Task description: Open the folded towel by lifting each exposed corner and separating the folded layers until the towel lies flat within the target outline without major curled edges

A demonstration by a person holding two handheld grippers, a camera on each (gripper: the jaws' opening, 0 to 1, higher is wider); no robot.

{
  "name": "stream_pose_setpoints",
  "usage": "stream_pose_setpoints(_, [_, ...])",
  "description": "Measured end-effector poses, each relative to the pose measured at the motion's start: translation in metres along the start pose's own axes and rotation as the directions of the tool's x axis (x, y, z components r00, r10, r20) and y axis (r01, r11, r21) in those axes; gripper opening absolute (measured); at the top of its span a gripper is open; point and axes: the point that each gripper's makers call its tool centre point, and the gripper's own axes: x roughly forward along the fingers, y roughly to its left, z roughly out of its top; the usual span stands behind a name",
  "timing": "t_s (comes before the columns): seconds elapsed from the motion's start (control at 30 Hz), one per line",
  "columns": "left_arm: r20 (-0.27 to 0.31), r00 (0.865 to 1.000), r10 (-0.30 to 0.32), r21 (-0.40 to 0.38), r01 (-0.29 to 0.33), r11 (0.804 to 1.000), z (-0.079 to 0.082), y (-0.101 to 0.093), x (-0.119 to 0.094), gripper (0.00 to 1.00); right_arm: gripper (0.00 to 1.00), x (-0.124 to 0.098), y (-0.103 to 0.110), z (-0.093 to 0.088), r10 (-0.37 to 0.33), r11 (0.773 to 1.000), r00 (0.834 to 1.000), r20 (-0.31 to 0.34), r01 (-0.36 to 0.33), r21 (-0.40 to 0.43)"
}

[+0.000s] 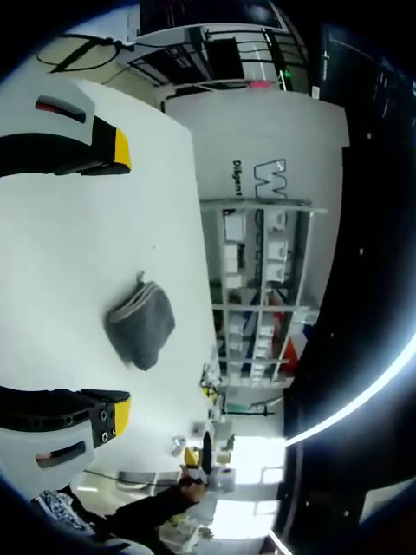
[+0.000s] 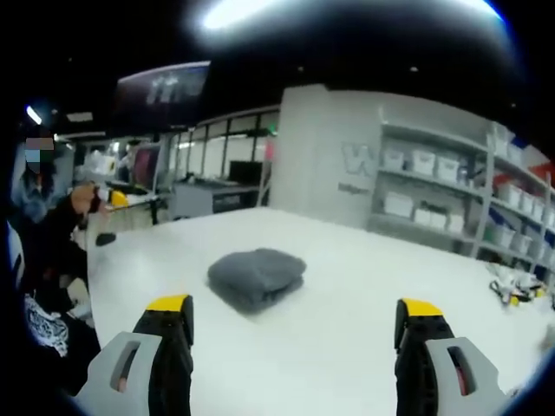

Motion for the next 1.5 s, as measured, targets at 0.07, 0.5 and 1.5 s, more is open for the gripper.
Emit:
stream_pose_setpoints(0.07, [-0.006, 1.000, -0.005, 0.003, 0.005, 1.000, 0.001, -0.001, 0.000, 1.00, 0.97, 0.001, -0.003, 0.001, 0.001, 1.000, 1.000, -0.003, -0.001, 0.007])
stream_pose_setpoints(0.5, [-0.037, 0.999, -0.018, 0.011, 0.018, 1.000, 0.008, 0.001, 0.007, 1.00, 0.98, 0.002, -0.002, 0.011, 0.007, 1.000, 0.999, -0.033, -0.008, -0.003])
stream_pose_setpoints(1.5, [-0.113, 0.991, -0.070, -0.017, 0.069, 0.998, 0.022, 0.003, 0.030, 1.00, 0.97, 0.023, -0.021, 0.023, 0.055, 0.998, 0.991, -0.119, -0.052, 0.029])
